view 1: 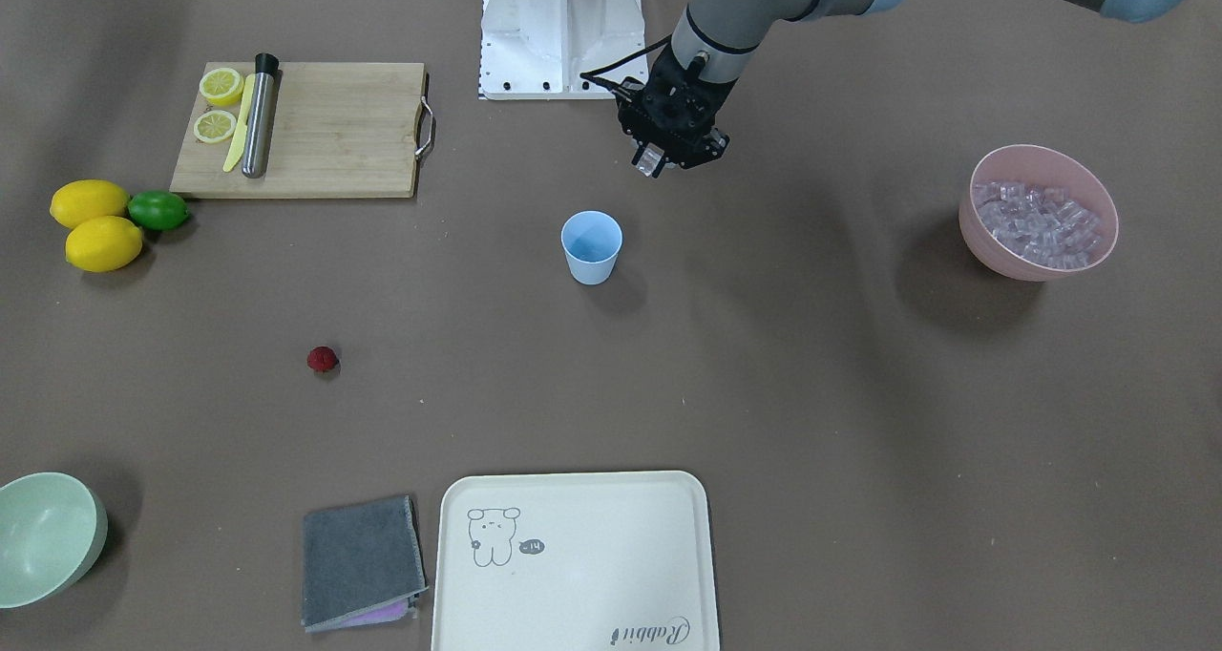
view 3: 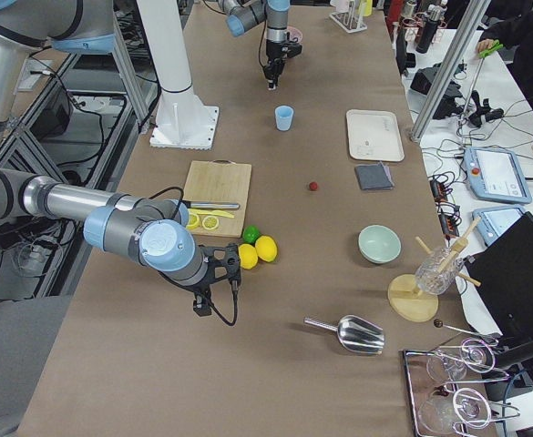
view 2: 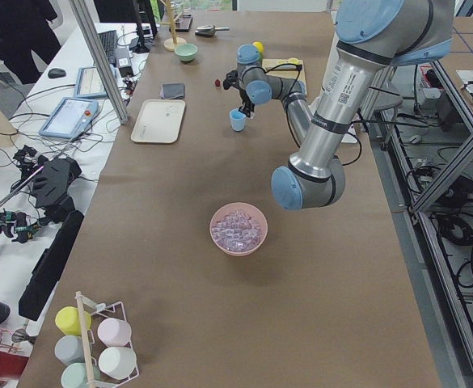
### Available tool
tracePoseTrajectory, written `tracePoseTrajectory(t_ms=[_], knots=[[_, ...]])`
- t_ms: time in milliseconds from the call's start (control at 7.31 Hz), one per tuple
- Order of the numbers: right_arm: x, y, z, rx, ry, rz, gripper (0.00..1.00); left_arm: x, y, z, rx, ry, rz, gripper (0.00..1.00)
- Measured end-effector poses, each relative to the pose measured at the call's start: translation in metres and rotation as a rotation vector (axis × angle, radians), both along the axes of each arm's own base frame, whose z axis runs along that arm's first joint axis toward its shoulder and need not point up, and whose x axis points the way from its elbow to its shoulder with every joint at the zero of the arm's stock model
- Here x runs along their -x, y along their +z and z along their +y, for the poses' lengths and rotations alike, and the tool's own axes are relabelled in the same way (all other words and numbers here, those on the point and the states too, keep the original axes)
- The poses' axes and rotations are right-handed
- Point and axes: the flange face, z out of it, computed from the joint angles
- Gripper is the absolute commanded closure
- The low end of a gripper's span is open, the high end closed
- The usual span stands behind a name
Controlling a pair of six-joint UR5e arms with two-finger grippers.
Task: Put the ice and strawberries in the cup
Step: 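Carry the ice cube with the left gripper over the blue cup, then open the left gripper to drop the ice cube into the cup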
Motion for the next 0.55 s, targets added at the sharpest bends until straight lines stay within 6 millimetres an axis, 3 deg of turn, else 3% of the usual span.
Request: tracePoseTrajectory(t_ms=[547], knots=[[-0.004,0.003,0.006,0.007,0.016,0.003,0.0,-0.055,-0.029,-0.037,-0.03,-0.03,-0.027,1.0]])
